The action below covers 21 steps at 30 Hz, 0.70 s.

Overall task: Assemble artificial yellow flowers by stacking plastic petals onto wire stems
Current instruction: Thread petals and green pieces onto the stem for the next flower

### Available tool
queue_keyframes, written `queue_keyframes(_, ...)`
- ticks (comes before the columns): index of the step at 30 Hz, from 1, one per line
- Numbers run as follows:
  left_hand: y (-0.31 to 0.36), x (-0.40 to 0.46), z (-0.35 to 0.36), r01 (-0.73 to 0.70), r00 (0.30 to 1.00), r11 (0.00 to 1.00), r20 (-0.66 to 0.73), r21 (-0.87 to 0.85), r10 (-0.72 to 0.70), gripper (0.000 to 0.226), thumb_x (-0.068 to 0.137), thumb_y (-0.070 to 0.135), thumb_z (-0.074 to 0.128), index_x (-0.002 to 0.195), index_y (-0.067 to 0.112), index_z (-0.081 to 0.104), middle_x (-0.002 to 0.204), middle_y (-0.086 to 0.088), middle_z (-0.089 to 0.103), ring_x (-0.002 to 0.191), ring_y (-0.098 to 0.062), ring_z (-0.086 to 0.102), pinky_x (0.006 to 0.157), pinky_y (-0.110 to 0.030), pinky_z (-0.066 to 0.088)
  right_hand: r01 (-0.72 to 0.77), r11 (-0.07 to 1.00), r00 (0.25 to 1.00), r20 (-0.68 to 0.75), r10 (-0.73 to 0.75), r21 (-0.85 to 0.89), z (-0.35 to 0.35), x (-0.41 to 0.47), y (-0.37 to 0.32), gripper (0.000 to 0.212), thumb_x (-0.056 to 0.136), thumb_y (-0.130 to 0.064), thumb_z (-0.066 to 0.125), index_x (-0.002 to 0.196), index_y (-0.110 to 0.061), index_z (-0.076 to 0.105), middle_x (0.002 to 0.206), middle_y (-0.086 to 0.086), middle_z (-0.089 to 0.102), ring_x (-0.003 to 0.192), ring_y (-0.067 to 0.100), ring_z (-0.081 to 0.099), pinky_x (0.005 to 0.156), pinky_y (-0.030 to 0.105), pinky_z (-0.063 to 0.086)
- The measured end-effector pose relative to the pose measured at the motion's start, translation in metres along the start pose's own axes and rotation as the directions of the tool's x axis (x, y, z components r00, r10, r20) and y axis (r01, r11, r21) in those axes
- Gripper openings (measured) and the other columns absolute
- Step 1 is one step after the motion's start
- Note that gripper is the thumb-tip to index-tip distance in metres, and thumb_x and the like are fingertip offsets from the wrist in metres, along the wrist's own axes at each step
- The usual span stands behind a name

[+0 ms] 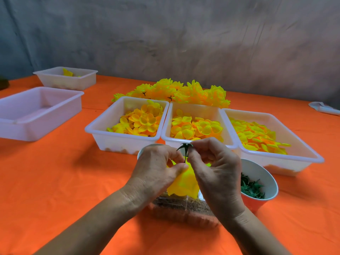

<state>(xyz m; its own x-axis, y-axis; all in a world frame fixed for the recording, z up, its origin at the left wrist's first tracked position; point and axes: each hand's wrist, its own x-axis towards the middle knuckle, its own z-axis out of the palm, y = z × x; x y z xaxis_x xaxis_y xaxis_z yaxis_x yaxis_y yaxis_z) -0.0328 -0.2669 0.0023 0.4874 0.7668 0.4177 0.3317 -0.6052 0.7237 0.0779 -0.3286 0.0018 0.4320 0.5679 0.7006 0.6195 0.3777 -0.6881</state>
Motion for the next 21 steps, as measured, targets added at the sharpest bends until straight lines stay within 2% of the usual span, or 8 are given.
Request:
queue_keyframes(7,-0.001,-0.001,0.0,-0.002,1.0,1.0,-0.019,0.013,0.002,0.006,0.072,0.019,0.078,0.072,0.019,0.072,0.079,-0.001,0.07,0.068,-0.014,0.059,0.072,-0.031,0.05,0.223,0.959,0.974,-0.006,-0.228,-0.175,-0.004,-0.004,0.004,0.004,0.077,-0.005,0.067,0.076,-0.009,0.065,0.067,0.0,0.063,0.06,0.014,0.06,0.058,0.026,0.049)
queue_keyframes(11,-0.001,-0.001,0.0,-0.008,1.0,1.0,-0.019,0.009,0.008,0.008,0.072,0.019,0.079,0.069,0.021,0.071,0.073,0.002,0.068,0.064,-0.012,0.057,0.069,-0.026,0.047,0.376,0.883,0.923,0.025,-0.385,-0.28,-0.005,-0.004,0.009,0.007,0.078,0.001,0.067,0.072,-0.002,0.064,0.073,0.006,0.063,0.061,0.018,0.058,0.058,0.028,0.048)
queue_keyframes(15,-0.002,-0.002,-0.001,-0.001,1.0,1.0,-0.016,0.011,0.002,0.009,0.072,0.022,0.079,0.069,0.022,0.071,0.066,0.007,0.061,0.062,-0.008,0.056,0.064,-0.022,0.043,0.474,0.819,0.877,0.087,-0.473,-0.323,-0.008,-0.002,0.013,0.011,0.081,0.003,0.064,0.07,0.004,0.063,0.077,0.012,0.063,0.066,0.024,0.059,0.06,0.032,0.048)
queue_keyframes(18,-0.002,-0.002,-0.001,0.009,1.0,1.0,-0.02,0.006,-0.009,0.007,0.072,0.023,0.08,0.071,0.021,0.073,0.068,0.005,0.064,0.064,-0.009,0.058,0.065,-0.023,0.045,0.423,0.859,0.904,0.07,-0.421,-0.289,-0.008,-0.001,0.012,0.009,0.078,0.001,0.066,0.07,0.0,0.064,0.074,0.009,0.064,0.063,0.019,0.059,0.059,0.027,0.048)
queue_keyframes(21,-0.001,-0.001,-0.001,0.017,1.0,1.0,-0.026,0.001,-0.017,0.006,0.071,0.021,0.079,0.07,0.02,0.073,0.067,0.003,0.064,0.064,-0.009,0.056,0.064,-0.023,0.044,0.22,0.969,0.975,0.022,-0.219,-0.114,-0.006,-0.001,0.008,0.006,0.075,-0.003,0.068,0.071,-0.007,0.065,0.067,0.001,0.064,0.06,0.012,0.06,0.058,0.025,0.051)
